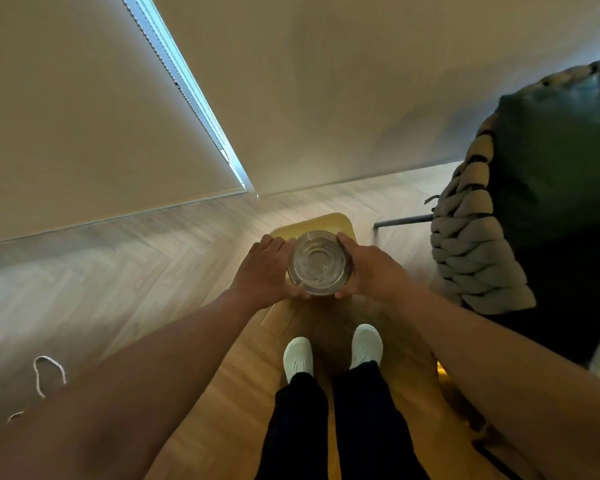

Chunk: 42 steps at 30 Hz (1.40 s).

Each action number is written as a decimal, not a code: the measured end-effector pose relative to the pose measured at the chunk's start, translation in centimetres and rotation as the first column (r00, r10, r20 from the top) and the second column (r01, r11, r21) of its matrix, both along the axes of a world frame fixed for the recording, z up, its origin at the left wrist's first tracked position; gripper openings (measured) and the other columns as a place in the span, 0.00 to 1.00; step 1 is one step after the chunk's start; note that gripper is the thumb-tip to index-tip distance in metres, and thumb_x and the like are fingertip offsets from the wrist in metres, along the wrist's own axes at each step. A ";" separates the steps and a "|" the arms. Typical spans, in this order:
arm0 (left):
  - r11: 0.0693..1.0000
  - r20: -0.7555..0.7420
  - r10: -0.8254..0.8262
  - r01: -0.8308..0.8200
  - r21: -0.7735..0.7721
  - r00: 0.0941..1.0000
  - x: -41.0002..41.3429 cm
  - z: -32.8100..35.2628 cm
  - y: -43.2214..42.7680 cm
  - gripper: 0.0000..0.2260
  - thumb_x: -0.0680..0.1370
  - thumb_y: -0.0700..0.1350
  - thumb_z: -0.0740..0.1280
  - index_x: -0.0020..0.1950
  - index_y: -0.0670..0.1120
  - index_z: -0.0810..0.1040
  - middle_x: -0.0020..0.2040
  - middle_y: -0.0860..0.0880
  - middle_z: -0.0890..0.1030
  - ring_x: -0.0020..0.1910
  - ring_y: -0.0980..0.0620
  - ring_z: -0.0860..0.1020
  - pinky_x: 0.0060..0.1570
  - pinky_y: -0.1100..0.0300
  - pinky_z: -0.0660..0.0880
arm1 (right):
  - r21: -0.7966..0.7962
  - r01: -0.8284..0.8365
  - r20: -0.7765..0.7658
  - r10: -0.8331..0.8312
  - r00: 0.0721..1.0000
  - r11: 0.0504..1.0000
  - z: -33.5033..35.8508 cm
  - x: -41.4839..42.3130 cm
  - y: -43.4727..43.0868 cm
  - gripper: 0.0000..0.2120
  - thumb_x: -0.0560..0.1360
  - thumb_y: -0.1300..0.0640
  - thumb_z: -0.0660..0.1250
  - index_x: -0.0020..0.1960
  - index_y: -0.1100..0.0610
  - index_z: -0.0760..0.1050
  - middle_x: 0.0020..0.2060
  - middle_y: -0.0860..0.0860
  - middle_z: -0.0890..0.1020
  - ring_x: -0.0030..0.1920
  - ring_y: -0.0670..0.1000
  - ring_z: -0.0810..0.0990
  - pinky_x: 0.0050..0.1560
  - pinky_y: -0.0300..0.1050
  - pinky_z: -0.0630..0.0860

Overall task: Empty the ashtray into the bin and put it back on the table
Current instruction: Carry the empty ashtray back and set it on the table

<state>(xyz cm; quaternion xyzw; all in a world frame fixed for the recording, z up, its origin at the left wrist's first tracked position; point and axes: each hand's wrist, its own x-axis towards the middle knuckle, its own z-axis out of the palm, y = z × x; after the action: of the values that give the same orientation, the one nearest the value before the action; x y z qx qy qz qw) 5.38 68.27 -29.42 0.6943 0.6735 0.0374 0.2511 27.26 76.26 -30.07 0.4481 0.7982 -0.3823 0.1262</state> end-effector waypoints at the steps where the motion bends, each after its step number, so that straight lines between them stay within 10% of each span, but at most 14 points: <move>1: 1.000 0.001 -0.006 0.006 0.008 1.000 0.1 1.3 -0.3 0.48 0.60 0.68 0.75 0.71 0.44 0.66 0.62 0.46 0.75 0.60 0.46 0.69 0.62 0.53 0.67 | 0.011 0.015 0.001 -0.015 1.000 1.000 1.4 0.1 -0.6 0.59 0.62 0.42 0.80 0.79 0.50 0.45 0.68 0.56 0.76 0.62 0.58 0.78 0.64 0.55 0.76; 19: 0.918 0.026 -0.391 0.388 0.075 0.920 7.1 14.1 -5.6 0.44 0.60 0.67 0.75 0.68 0.48 0.68 0.59 0.48 0.75 0.57 0.49 0.69 0.59 0.53 0.68 | 0.064 0.419 -0.080 -0.414 0.907 0.906 16.4 8.5 -15.7 0.52 0.62 0.49 0.82 0.75 0.49 0.53 0.62 0.51 0.79 0.62 0.54 0.78 0.60 0.56 0.78; 42: 0.432 0.076 -0.902 0.896 0.101 0.426 36.0 16.0 -17.6 0.43 0.61 0.73 0.68 0.70 0.52 0.66 0.63 0.50 0.75 0.60 0.51 0.70 0.63 0.53 0.68 | 0.150 0.897 -0.136 -0.890 0.435 0.416 17.9 30.9 -42.8 0.55 0.60 0.44 0.82 0.77 0.54 0.55 0.63 0.55 0.79 0.61 0.56 0.78 0.59 0.50 0.76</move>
<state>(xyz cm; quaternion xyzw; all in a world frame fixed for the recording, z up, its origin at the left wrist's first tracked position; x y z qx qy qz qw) 41.36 50.71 -13.42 0.9481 0.1829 -0.0459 0.2559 58.19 33.49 -12.14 0.8067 0.4741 -0.3166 -0.1558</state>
